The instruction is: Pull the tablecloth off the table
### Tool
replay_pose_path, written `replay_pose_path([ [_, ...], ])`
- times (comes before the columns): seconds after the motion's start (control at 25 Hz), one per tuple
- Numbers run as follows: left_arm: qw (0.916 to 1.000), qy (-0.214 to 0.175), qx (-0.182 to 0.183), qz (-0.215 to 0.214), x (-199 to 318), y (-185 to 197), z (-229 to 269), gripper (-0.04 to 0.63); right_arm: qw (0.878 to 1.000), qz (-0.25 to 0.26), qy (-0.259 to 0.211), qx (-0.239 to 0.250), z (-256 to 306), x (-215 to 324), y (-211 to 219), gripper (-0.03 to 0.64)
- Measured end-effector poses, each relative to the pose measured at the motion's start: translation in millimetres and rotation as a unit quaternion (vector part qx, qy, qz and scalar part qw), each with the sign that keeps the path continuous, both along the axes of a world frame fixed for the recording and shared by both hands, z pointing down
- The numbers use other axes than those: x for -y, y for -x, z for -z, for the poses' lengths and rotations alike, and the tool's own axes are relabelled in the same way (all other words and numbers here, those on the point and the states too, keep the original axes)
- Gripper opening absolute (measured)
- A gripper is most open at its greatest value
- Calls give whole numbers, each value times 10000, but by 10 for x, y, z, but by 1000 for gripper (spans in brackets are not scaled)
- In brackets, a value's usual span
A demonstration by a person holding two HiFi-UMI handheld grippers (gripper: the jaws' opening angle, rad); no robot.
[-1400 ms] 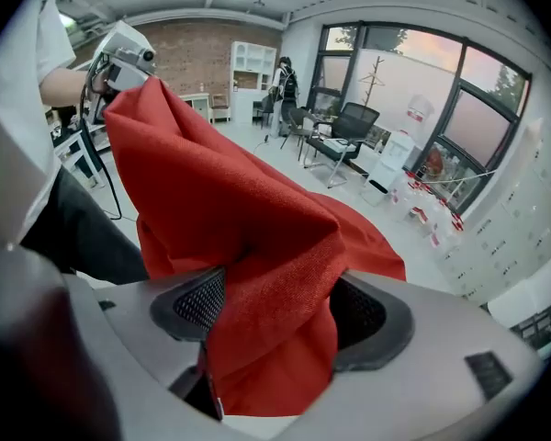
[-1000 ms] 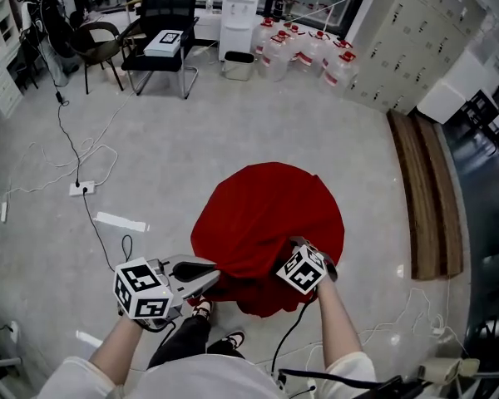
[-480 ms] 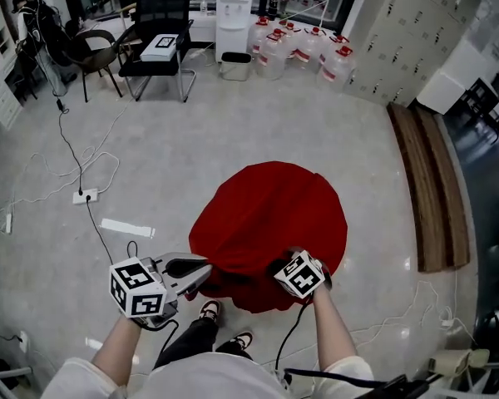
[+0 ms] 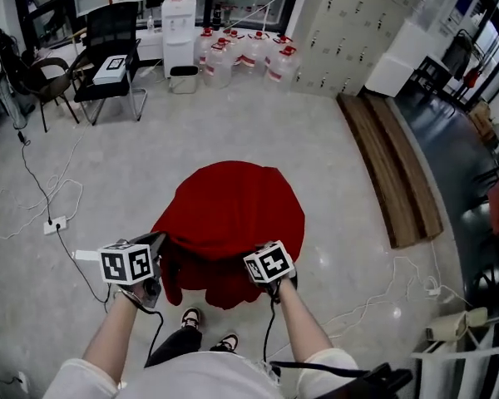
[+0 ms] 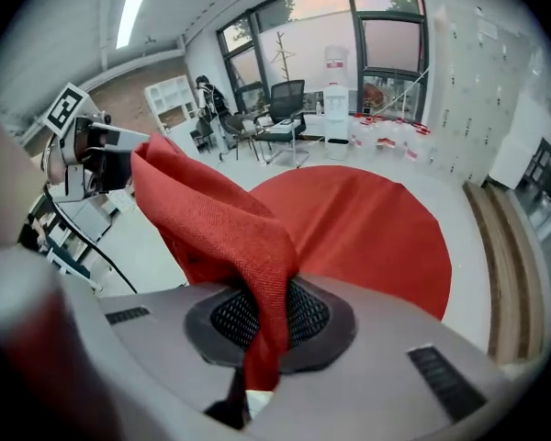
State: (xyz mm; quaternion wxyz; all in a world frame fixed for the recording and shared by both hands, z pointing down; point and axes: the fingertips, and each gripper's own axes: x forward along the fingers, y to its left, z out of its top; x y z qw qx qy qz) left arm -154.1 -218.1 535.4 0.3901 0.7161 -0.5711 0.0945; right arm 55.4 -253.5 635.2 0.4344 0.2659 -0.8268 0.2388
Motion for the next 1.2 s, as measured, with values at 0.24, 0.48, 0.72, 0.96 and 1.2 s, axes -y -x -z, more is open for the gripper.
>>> replay_pose_path([
  [0.24, 9999, 57, 5, 139, 27, -240, 54, 21, 9982, -402, -52, 435, 215, -185, -158, 40],
  [0.48, 9996, 2, 152, 249, -189, -365, 175, 23, 9930, -682, -206, 944, 445, -317, -245, 40],
  [0.72, 9985, -46, 157, 529, -431, -448, 240, 23, 9864, -824, -166, 1416, 650, -417, -237, 38],
  [0.96, 9966, -141, 136, 796, -555, -232, 366, 22, 9821, -1183, -2, 1466, 815, -429, -84, 40],
  [1.2, 9948, -217, 112, 986, -723, 181, 371, 22, 9842, -1162, -146, 1327, 946, -397, 320, 40],
])
